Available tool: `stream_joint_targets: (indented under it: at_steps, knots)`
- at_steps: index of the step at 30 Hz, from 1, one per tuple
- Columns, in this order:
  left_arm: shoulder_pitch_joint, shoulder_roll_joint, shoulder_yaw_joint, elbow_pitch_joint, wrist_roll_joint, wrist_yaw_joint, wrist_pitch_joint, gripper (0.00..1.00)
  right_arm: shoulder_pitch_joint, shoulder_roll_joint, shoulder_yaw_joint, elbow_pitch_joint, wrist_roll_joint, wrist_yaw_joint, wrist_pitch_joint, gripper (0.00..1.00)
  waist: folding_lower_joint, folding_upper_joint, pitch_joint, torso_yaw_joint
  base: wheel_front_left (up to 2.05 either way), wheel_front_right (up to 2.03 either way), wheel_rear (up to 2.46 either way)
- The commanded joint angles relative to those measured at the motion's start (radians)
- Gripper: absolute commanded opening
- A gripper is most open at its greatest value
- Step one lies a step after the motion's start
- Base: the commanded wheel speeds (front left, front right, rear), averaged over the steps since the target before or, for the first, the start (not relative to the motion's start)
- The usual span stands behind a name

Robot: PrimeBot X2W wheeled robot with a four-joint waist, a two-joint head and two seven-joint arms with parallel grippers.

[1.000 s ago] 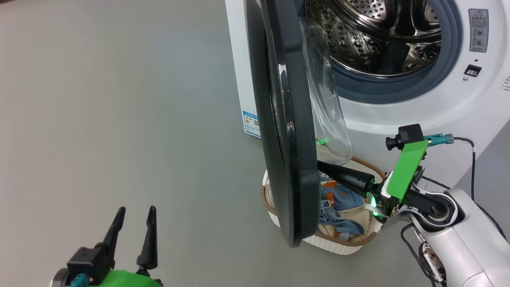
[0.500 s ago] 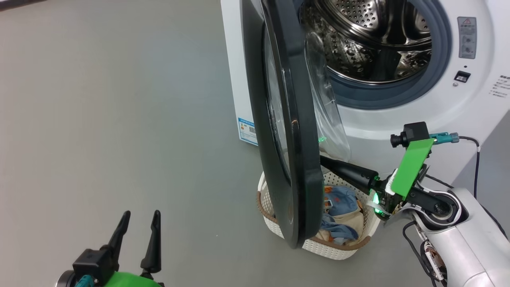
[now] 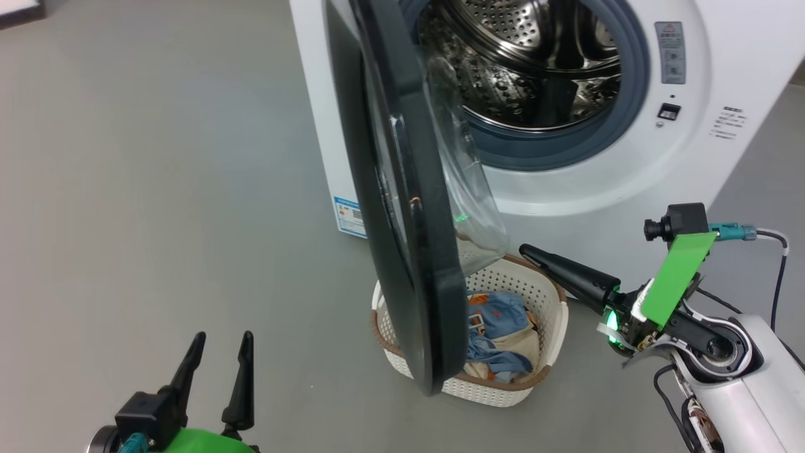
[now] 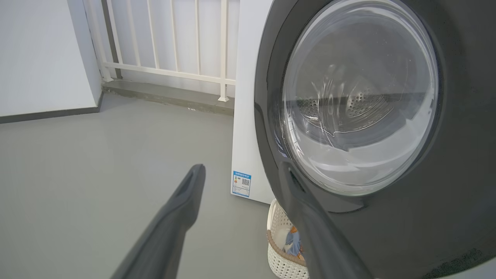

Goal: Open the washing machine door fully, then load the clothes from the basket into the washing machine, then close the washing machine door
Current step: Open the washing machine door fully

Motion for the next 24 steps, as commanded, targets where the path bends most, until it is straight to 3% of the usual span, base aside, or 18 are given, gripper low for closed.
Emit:
stream_joint_targets:
  at_steps: [1, 13, 24]
  knots:
    - [-0.035, 0.014, 0.033, -0.023, 0.006, -0.006, -0.008, 1.00, 0.009, -0.007, 0.000, -0.046, -0.028, 0.007, -0.013, 1.00, 0.0000, 0.0000, -0.004, -0.031, 0.00, 0.00, 0.00]
    - [-0.036, 0.013, 0.043, -0.029, 0.008, -0.008, -0.008, 1.00, 0.093, -0.014, -0.014, -0.196, -0.123, 0.007, -0.120, 1.00, 0.0000, 0.0000, -0.011, -0.156, 0.00, 0.00, 0.00]
    - [-0.026, 0.013, 0.062, -0.039, 0.009, -0.008, -0.008, 1.00, 0.143, -0.059, 0.024, -0.292, -0.261, 0.007, -0.248, 1.00, 0.0000, 0.0000, -0.006, -0.267, 0.00, 0.00, 0.00]
